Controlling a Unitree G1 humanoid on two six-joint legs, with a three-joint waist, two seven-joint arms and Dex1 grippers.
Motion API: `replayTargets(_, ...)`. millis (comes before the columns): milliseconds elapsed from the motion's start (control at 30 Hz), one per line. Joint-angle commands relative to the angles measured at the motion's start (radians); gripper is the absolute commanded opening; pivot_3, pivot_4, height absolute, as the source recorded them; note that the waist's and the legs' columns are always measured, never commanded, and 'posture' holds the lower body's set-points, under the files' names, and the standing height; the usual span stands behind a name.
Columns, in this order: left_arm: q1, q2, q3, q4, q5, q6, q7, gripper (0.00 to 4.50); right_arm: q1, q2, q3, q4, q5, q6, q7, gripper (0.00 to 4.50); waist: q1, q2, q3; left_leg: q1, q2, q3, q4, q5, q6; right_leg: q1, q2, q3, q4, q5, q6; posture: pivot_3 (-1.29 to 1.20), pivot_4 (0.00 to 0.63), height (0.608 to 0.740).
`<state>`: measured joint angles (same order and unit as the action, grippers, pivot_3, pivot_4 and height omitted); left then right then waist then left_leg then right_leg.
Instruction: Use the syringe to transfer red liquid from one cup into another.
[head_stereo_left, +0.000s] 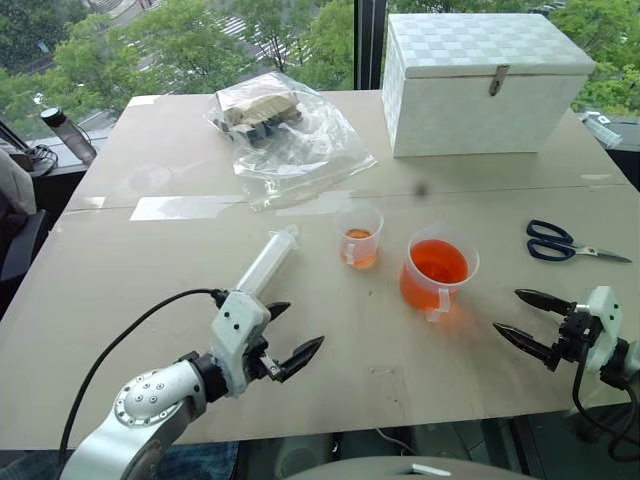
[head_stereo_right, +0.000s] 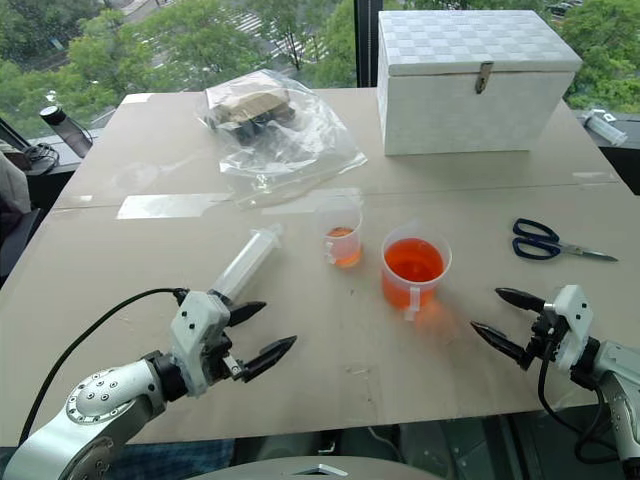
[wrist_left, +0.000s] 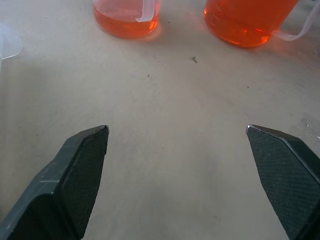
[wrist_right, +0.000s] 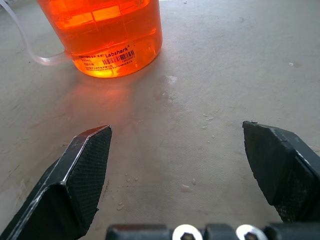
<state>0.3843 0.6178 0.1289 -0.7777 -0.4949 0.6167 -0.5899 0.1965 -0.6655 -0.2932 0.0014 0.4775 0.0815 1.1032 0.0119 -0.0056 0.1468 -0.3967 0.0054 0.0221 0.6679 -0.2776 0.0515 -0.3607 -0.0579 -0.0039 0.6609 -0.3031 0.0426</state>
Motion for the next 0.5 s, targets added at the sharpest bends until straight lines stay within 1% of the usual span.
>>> replayTargets(33, 0.003, 0.016, 0.042, -0.048, -0.018, -0.002, 0.000, 4.50, -0.022, -0.034, -0.063, -0.014, 0.041, -0.004, 0.014, 4.46, -0.001, 0.000, 0.000, 0.000, 0.000, 0.000, 0.000, 0.000, 0.000, 0.000, 0.000, 0.000, 0.000, 0.000, 0.000, 0.00, 0.150, 0.740)
replayTargets(133, -0.042, 0.000, 0.114, -0.063, -0.095, 0.038, 0.035, 4.50, -0.054, -0.063, -0.102, -0.035, 0.089, 0.034, 0.014, 4.46, 0.000, 0.000, 0.000, 0.000, 0.000, 0.000, 0.000, 0.000, 0.000, 0.000, 0.000, 0.000, 0.000, 0.000, 0.000, 0.00, 0.150, 0.740)
replayTargets(233, -0.162, 0.018, 0.191, -0.032, -0.163, 0.127, 0.101, 4.50, -0.110, -0.124, -0.147, -0.110, 0.187, 0.145, 0.010, 4.46, 0.002, 0.000, 0.000, 0.000, 0.000, 0.000, 0.001, 0.000, 0.000, 0.000, 0.000, 0.000, 0.001, 0.000, 0.000, 0.00, 0.150, 0.740)
replayTargets(367, -0.351, 0.113, 0.227, 0.015, -0.237, 0.369, 0.192, 4.50, -0.201, -0.231, -0.129, -0.271, 0.319, 0.324, 0.020, 4.46, 0.000, 0.000, 0.000, 0.000, 0.000, -0.002, 0.001, 0.000, 0.000, 0.000, 0.001, -0.001, 0.002, 0.000, 0.000, 0.00, 0.150, 0.740)
replayTargets(433, -0.408, 0.160, 0.240, 0.019, -0.307, 0.474, 0.198, 4.50, -0.258, -0.255, -0.104, -0.332, 0.359, 0.373, 0.008, 4.46, -0.003, 0.000, 0.001, -0.001, 0.000, -0.002, 0.001, 0.000, 0.000, 0.000, 0.002, -0.001, 0.002, 0.000, 0.000, 0.00, 0.150, 0.740)
replayTargets(500, -0.468, 0.186, 0.260, 0.028, -0.376, 0.569, 0.214, 4.50, -0.323, -0.267, -0.087, -0.388, 0.413, 0.431, -0.021, 4.46, -0.004, -0.001, 0.001, -0.001, 0.000, -0.002, 0.001, 0.000, 0.000, 0.000, 0.003, -0.001, 0.001, 0.000, 0.001, 0.00, 0.150, 0.740)
